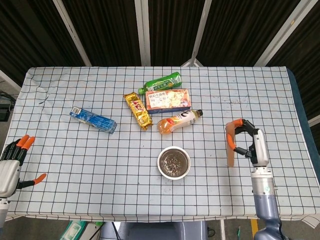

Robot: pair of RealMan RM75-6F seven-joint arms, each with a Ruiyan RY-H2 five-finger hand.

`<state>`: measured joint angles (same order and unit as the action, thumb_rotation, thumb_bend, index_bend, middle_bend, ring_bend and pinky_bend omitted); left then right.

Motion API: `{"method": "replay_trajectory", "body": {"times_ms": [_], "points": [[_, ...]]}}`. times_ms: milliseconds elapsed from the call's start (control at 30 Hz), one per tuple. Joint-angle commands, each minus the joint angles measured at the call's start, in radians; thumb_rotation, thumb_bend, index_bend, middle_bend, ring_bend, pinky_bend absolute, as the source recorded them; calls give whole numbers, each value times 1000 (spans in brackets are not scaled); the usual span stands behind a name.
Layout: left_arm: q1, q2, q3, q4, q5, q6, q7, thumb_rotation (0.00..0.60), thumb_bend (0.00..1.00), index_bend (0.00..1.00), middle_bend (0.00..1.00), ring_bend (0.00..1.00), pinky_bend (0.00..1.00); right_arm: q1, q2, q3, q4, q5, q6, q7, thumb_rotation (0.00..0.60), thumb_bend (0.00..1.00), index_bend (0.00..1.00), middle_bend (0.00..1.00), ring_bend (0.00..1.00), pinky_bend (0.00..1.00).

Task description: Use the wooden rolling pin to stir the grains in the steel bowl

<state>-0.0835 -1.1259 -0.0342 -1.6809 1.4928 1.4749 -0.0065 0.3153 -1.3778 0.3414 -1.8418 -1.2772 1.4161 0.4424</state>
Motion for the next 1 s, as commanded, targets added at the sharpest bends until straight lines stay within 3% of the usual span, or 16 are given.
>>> {"method": "replay_trajectory", "body": {"times_ms": [33, 300, 433, 1000], "points": [[-1, 1, 1, -1, 0, -2, -3, 600, 94, 0, 0, 0, 0, 14, -94, 24, 19, -13, 67, 7, 600, 606, 768, 632, 540, 476], [-1, 6, 0, -5, -4, -4, -17, 600, 94, 0, 0, 0, 0, 54, -317, 8, 137, -167, 205, 33, 600, 607, 769, 632, 540, 476], [-1, 6, -1, -5, -5, -5, -22, 600, 94, 0, 0, 0, 0, 73, -385, -5, 204, -213, 232, 33, 600, 606, 769, 632, 540, 476], [-2, 2, -7, -6, -20, -7, -16, 600, 94, 0, 0, 0, 0, 103, -529, -61, 351, -264, 226, 116, 600, 606, 769, 632, 540, 476]]}}
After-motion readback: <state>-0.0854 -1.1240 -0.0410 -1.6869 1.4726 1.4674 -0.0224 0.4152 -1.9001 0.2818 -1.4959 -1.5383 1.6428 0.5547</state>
